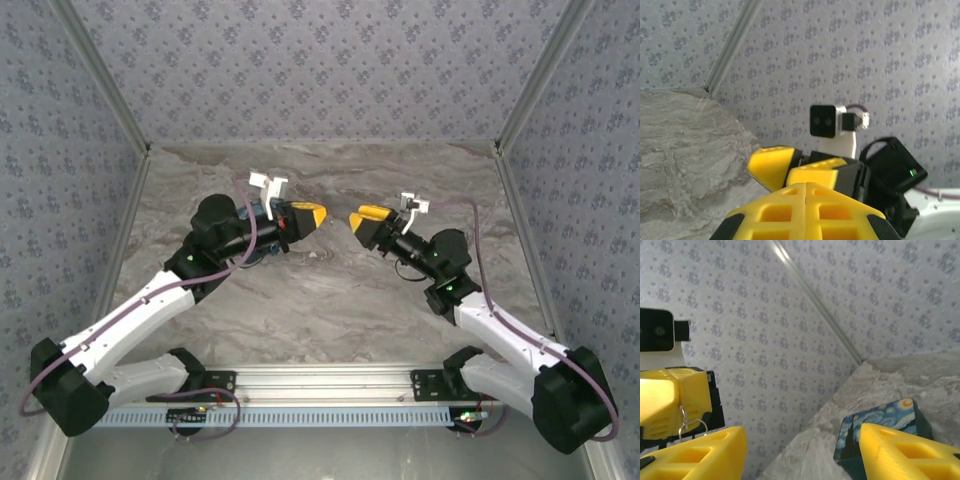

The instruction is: Unlock a padlock with a key

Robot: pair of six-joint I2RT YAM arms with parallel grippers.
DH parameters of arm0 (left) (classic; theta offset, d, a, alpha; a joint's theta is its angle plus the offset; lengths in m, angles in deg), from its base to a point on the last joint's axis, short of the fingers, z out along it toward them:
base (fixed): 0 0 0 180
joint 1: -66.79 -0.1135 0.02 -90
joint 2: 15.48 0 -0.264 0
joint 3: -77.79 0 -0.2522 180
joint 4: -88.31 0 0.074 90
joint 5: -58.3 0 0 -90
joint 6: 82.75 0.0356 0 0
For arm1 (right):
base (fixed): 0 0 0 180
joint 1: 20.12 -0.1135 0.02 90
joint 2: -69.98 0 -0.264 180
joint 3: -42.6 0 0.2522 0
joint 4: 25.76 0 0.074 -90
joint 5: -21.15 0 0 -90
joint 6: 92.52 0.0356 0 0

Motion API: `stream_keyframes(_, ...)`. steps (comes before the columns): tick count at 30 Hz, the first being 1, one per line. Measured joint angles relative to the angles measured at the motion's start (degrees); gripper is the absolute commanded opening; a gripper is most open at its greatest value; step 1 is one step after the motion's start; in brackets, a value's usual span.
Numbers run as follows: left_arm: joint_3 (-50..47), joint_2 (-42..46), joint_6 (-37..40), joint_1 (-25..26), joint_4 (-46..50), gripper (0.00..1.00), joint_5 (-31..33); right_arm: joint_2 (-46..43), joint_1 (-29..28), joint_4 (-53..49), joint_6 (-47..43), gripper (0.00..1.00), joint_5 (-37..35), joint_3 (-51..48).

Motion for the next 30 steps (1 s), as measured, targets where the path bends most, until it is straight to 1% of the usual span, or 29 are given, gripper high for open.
stream_keyframes(3,0.8,0.0,2.6,0.0,3.2,0.00,-1.5,0.5,0.1,-0.5,0.7,0.71,4.8,1.9)
stream_keyframes(9,0.9,-0.1,4.6,0.0,6.0,0.00,-3.0,2.9,-0.8,-0.5,1.6,0.70,10.3,4.6)
stream_keyframes(17,1.2,-0.3,5.0,0.0,6.7,0.00,-3.1,5.4,-3.5,-1.2,1.7,0.57,12.7,6.1)
stream_keyframes(24,1.2,-0.3,5.0,0.0,7.1,0.00,-3.1,5.4,-3.8,-1.6,1.7,0.44,13.0,6.2)
stream_keyframes(30,1.2,-0.3,5.0,0.0,7.3,0.00,-2.6,5.4,-4.3,-1.7,1.3,0.36,13.3,6.2)
